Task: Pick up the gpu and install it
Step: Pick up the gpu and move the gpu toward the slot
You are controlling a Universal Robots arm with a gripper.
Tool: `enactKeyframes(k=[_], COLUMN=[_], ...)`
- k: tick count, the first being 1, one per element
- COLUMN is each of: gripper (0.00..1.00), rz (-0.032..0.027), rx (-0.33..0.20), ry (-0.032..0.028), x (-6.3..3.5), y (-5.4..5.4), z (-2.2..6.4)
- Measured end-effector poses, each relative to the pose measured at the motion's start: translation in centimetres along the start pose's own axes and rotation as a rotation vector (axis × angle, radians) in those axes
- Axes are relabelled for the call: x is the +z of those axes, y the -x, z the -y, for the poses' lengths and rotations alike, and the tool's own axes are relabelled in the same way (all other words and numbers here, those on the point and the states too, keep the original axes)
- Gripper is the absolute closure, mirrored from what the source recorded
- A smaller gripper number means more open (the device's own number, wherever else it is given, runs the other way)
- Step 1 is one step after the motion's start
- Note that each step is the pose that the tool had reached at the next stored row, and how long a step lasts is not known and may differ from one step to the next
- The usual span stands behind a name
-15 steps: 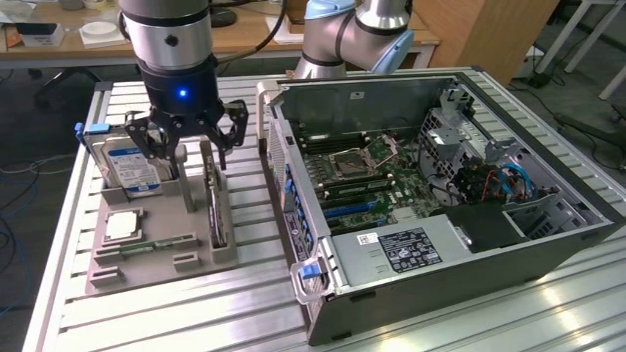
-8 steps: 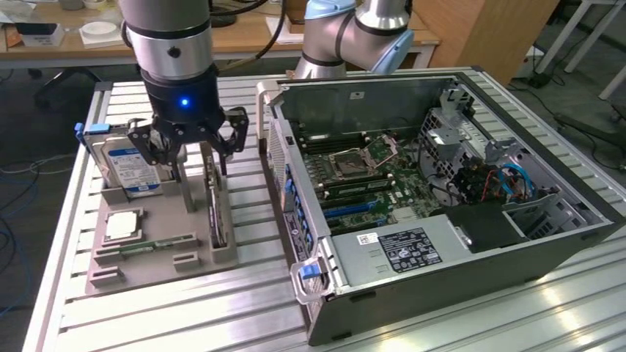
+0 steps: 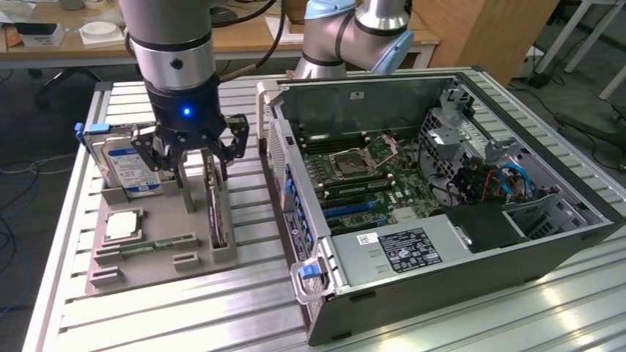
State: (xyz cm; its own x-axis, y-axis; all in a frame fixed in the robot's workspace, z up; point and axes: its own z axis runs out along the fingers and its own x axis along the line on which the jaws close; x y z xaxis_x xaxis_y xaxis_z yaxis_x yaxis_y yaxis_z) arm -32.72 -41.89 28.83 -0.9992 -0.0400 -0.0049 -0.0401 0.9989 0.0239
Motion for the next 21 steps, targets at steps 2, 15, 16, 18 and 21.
enactKeyframes(k=[2, 15, 16, 18, 21], gripper=[0.33, 0.33, 0.33, 0.33, 0.33], rz=[0.0000, 0.0005, 0.0005, 0.0005, 0.0004], rx=[0.000, 0.018, 0.018, 0.019, 0.019], ry=[0.0000, -0.0001, -0.0001, 0.0000, -0.0001], x=[0.26, 1.38, 1.49, 1.73, 2.17], y=[0.0, 0.2, 0.2, 0.2, 0.2], z=[0.01, 0.04, 0.05, 0.05, 0.06])
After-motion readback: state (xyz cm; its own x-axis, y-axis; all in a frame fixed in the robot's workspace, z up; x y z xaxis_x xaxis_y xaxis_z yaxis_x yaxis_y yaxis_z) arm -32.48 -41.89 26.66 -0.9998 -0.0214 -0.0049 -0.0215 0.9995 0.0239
